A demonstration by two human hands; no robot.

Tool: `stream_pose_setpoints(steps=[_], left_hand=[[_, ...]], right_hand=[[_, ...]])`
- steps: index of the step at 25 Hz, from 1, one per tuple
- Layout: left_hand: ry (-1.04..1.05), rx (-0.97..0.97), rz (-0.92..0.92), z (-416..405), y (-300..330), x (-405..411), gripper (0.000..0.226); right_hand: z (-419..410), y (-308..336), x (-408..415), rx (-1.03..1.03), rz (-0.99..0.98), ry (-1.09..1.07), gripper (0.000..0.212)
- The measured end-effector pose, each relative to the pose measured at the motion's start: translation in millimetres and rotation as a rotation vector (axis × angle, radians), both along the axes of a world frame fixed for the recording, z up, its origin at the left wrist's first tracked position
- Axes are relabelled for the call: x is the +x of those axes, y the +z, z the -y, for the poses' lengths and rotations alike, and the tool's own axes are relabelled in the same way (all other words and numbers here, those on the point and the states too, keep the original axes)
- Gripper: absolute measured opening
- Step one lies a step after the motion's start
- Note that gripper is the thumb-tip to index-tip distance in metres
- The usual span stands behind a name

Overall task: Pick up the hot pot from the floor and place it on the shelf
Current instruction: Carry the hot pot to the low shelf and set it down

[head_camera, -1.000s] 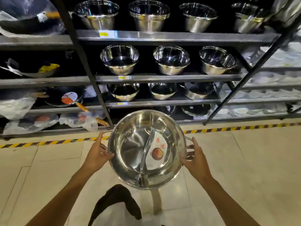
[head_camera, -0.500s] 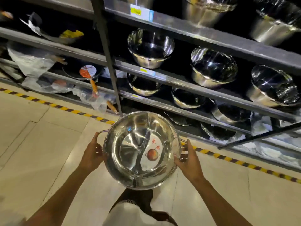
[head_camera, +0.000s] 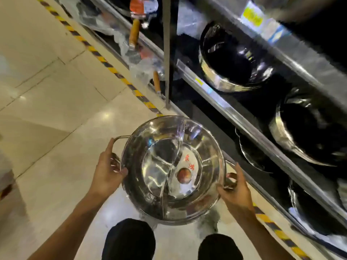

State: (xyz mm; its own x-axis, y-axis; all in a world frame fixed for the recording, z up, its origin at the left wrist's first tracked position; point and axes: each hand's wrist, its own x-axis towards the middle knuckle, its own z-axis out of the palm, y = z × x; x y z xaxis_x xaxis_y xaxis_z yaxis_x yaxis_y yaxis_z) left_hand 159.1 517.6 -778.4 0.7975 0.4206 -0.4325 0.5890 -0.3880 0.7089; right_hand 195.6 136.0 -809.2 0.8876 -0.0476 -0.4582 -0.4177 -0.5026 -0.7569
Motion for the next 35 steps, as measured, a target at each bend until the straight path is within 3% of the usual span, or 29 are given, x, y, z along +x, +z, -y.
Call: stream_pose_setpoints(steps=[5,12,15,21,24,26,30,32,35], left_hand=[[0.106,0.042,0.043,34,-180,34,0.103],[0.18,0.019,0.256,63,-310,137,0.101],[0.114,0.01,0.44,67,-325,184,0.079],[-0.184,0.18,0.532,52,-335,253,0.081],[-0.293,0.106,0.511,55,-332,264,0.073],[-0.319,0.077,0.506,60,-325,265,0.065],[-0.281,-0.057,0.498,66,-314,277,0.068],[-0.226,-0.046,0.521,70,-321,282,0.07],[-0.156,-0.098,0.476,83,-335,287,0.096]], right_hand=[[28,-196,51,0.036,0.077,-0.047,0.094],[39,-324,152,0.047,0.378,-0.18,0.077],[41,-339,203,0.06,0.478,-0.231,0.072],[58,-345,267,-0.005,0.585,-0.251,0.068],[68,-339,275,-0.08,0.531,-0.254,0.069],[66,-329,278,-0.015,0.514,-0.313,0.072],[56,-315,283,0.118,0.478,-0.439,0.071],[55,-318,277,0.119,0.443,-0.406,0.082],[53,-327,261,0.242,0.336,-0.127,0.114]])
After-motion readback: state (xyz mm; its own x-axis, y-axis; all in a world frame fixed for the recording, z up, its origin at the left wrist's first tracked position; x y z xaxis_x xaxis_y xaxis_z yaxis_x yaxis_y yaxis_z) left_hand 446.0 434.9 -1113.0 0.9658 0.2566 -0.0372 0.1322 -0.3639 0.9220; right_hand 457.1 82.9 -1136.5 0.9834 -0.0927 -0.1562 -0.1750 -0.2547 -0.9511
